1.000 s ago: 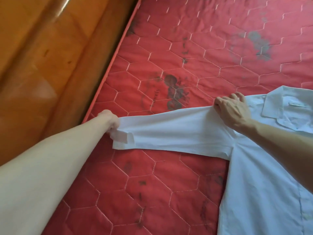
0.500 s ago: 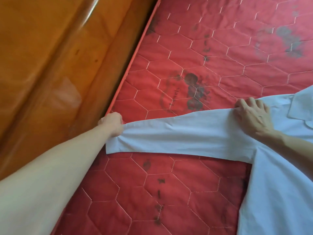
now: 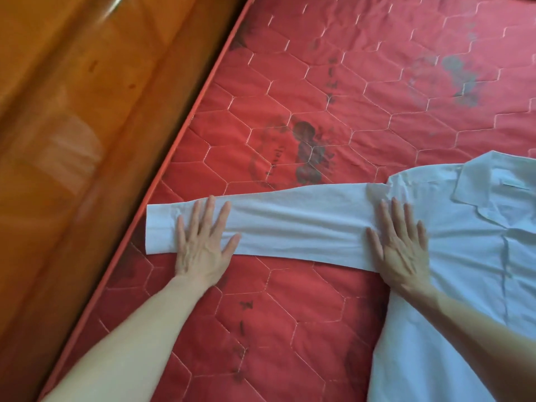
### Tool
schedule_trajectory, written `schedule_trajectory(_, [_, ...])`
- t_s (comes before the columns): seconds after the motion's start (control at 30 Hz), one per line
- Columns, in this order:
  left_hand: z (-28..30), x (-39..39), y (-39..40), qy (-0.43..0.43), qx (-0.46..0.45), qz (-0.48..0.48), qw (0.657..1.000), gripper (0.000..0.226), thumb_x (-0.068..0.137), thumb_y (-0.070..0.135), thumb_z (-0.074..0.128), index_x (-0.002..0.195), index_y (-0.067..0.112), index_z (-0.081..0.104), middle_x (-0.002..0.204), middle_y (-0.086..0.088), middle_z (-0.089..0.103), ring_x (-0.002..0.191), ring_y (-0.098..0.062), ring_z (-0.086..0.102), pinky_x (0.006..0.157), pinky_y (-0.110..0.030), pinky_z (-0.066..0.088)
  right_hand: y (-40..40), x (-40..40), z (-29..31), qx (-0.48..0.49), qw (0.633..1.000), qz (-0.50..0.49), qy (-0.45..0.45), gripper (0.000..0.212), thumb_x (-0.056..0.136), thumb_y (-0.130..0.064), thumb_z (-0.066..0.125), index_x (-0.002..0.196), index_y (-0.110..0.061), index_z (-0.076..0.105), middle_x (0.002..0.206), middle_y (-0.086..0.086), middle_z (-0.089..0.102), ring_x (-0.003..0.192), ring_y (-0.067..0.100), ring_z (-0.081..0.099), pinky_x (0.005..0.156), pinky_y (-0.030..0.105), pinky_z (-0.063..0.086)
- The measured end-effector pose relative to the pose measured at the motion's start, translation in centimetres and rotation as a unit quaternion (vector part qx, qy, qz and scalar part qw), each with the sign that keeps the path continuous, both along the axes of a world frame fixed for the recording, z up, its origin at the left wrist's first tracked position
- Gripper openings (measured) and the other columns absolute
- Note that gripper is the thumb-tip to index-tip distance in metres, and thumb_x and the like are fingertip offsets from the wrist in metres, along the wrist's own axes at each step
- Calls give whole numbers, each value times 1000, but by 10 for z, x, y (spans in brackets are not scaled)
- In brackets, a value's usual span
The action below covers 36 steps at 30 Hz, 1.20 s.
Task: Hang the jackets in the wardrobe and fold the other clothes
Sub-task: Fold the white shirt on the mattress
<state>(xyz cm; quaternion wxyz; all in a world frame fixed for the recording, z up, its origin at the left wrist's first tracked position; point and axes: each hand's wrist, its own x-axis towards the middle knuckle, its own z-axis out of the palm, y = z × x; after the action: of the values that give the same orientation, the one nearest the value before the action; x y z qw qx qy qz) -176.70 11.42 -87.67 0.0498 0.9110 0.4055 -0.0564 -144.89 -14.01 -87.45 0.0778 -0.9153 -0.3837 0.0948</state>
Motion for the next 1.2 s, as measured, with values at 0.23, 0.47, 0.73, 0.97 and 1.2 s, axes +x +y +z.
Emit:
schedule_trajectory(0.23, [-1, -27, 12, -40, -3, 42, 998, 70, 105, 57, 18, 167, 24, 13, 175, -4, 7, 161, -26, 6, 128, -55, 15, 6, 4, -1, -30, 999, 35, 0, 76, 101, -63, 25, 167, -30, 5, 175, -4, 0, 161, 20, -1, 127, 51, 8])
schedule_trajectory(0.47, [9, -36, 10, -57, 7, 207, 977, 59, 109, 44, 36, 164, 24, 26, 173, -12, 14, 160, -32, 11, 126, -59, 14, 26, 3, 2, -71, 996, 47, 39, 85, 95, -73, 11, 167, -30, -3, 173, -8, -13, 160, 15, -12, 128, 45, -1])
schedule_trajectory(0.73, [37, -24, 15, -144, -23, 326, 934, 79, 90, 39, 74, 155, 20, 34, 153, -19, 40, 127, -43, 46, 102, -57, 42, 38, 13, 16, -161, 977, 47, 134, 91, 87, -83, 4, 161, -37, -22, 156, -14, -42, 143, 6, -43, 125, 42, -16])
schedule_trajectory(0.97, [60, -21, 32, -286, -213, 504, 786, 68, 82, 18, 83, 138, 9, 46, 131, -11, 57, 120, -33, 58, 97, -42, 50, 50, 16, 37, -227, 961, 45, 148, 89, 95, -79, 26, 163, -37, -14, 171, -6, -25, 157, 15, -25, 128, 51, -8])
schedule_trajectory(1.2, [91, 9, -2, -259, -222, 374, 862, 31, 85, 21, 71, 110, 14, 54, 103, -2, 63, 96, -32, 69, 75, -38, 56, 47, -12, 65, -120, 984, 114, -67, 78, 98, -47, 58, 165, -26, 22, 174, 8, 7, 160, 34, 7, 125, 57, 13])
